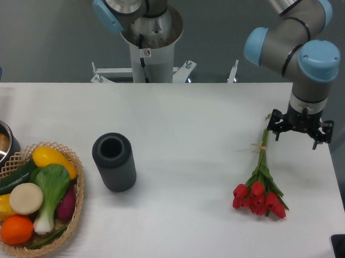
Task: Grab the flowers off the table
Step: 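Lower the open gripper onto the green stems of the red tulips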
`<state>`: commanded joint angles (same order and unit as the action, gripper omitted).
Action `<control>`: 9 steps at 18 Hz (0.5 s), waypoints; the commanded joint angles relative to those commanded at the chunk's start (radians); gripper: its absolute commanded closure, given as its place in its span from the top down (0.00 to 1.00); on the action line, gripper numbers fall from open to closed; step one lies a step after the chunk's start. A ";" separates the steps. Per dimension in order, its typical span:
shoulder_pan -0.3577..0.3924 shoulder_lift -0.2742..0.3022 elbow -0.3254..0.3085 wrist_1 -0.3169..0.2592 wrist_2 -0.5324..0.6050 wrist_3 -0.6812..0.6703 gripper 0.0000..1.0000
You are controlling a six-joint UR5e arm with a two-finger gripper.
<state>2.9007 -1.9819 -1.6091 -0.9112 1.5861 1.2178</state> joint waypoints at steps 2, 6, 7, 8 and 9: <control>0.009 -0.003 0.000 0.000 0.000 0.026 1.00; 0.009 -0.006 -0.018 0.037 -0.009 0.022 1.00; 0.009 -0.005 -0.043 0.063 -0.012 0.022 1.00; 0.008 -0.005 -0.079 0.115 -0.012 0.017 1.00; 0.005 -0.005 -0.098 0.142 -0.012 0.014 1.00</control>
<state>2.9054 -1.9865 -1.7071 -0.7688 1.5739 1.2318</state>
